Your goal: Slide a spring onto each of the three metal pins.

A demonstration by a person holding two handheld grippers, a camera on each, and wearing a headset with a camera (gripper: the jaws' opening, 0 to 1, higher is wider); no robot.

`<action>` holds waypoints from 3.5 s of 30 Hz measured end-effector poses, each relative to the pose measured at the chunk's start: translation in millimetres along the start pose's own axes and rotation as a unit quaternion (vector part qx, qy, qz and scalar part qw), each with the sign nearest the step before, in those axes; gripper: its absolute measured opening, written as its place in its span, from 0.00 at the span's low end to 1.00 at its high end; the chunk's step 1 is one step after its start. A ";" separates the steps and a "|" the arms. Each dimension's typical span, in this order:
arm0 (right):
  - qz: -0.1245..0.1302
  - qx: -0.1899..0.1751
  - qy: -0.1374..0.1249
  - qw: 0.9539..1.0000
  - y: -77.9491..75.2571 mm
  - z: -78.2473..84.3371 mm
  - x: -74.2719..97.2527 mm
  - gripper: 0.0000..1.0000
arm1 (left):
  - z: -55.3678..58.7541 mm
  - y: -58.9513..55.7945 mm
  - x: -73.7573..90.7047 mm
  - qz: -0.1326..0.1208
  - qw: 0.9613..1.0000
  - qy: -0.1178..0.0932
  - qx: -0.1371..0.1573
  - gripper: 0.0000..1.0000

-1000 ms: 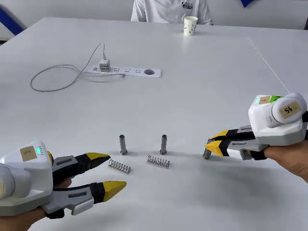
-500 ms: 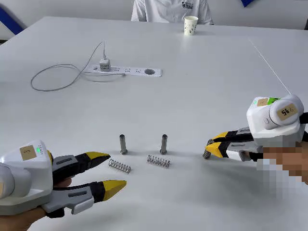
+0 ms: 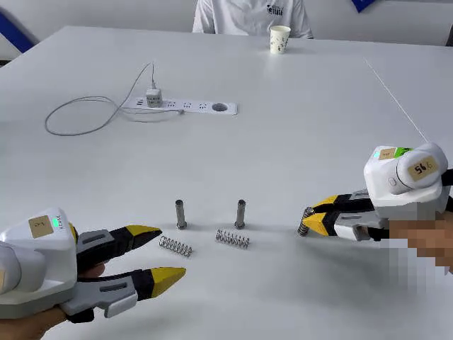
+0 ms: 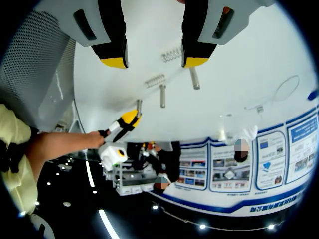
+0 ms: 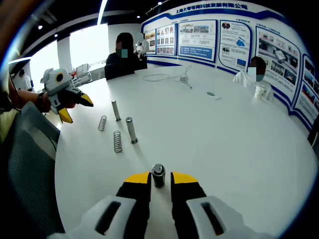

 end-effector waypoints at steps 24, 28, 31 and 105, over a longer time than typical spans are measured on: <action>-0.005 0.001 0.021 1.000 18.3 21.5 13.5 0.17 | -1.3 -1.2 -1.1 0.003 1.000 -0.004 -0.001 0.44; -0.013 0.002 0.024 1.000 25.8 23.4 11.3 0.17 | -0.7 -1.3 -1.5 0.003 1.000 -0.004 -0.001 0.44; -0.020 0.004 0.027 0.999 31.8 23.6 8.2 0.17 | -1.5 -1.1 -1.8 0.003 1.000 -0.006 -0.001 0.44; -0.090 0.052 0.048 0.993 83.0 -5.9 -79.5 0.12 | -0.7 -3.6 -0.9 0.003 1.000 0.002 -0.001 0.43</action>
Point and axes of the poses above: the centre of the closed fingertips' face, and the gripper's own axes: x roughly backward along the fingers, y roughly to its left, z roughly out of its underside, the point moved 3 cm from there along x, roughly backward along the fingers, and after that the axes turned 8 degrees about -x, right-handed, at the moved point
